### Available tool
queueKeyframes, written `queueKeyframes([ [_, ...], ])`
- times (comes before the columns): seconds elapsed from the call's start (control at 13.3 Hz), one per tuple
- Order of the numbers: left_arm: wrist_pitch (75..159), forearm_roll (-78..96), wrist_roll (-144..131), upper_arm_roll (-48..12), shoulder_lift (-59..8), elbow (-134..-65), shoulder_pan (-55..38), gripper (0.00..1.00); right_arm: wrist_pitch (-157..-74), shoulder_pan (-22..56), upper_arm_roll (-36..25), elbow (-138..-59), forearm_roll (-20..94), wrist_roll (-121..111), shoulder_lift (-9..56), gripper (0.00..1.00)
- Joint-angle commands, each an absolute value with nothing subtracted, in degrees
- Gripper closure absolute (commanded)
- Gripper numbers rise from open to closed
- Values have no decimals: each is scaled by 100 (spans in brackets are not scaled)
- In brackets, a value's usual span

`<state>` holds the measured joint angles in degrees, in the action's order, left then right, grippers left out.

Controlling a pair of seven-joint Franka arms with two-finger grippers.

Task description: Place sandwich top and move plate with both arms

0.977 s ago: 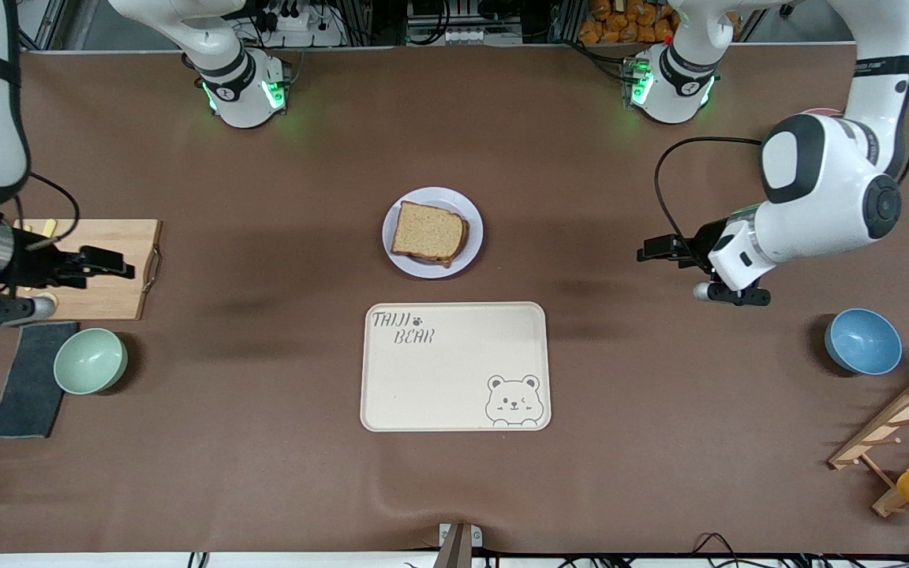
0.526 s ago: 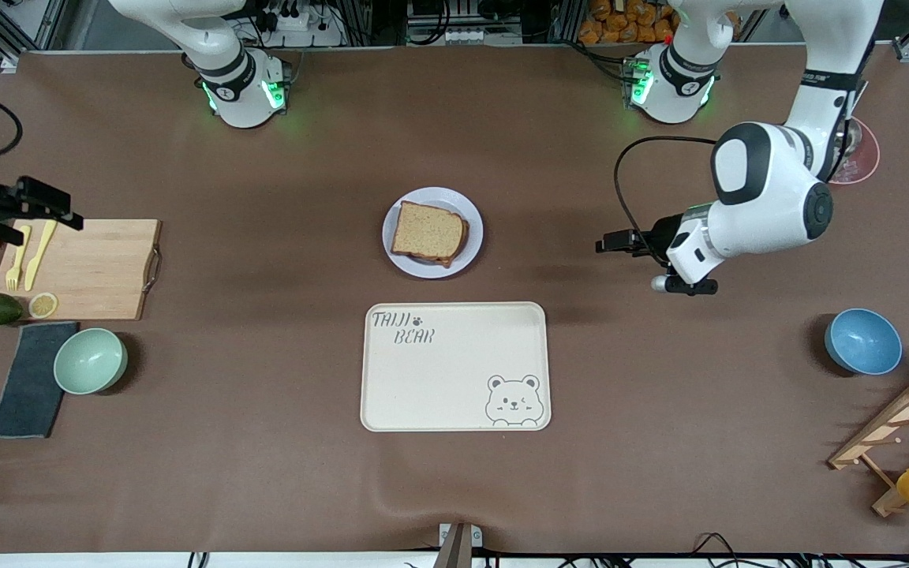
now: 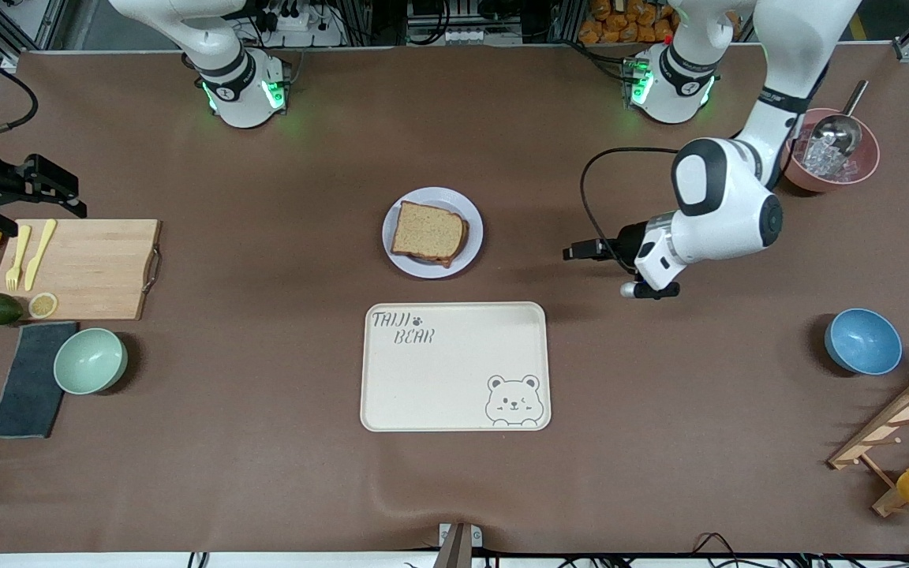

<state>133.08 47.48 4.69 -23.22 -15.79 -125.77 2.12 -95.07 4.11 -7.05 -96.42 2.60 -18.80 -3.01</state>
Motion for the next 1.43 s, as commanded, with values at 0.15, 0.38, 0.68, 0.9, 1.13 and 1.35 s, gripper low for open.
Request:
queueKeyframes([
  [0.15,14017,5992,624,-2794,-1845,-12612,71,0,-9466,281,-606,-9519,132,-1854,-281,0],
  [0.38,14080,6843,1104,-2795,-1986,-12612,-61,0,-9431,273,-615,-9475,132,-1854,-281,0],
  [0.68,14080,7785,2317,-2795,-2197,-12665,-79,0,-9404,264,-624,-9492,132,-1863,-273,0],
  [0.9,14080,8759,3661,-2804,-2486,-12674,-70,0,-9352,203,-633,-9501,132,-1863,-255,0],
  [1.13,14080,9699,4917,-2856,-2855,-12639,-114,0,-9316,202,-633,-9501,132,-1863,-246,0],
  [1.35,14071,10256,5449,-2918,-3014,-12586,-219,0,-9316,202,-633,-9510,123,-1863,-229,0],
])
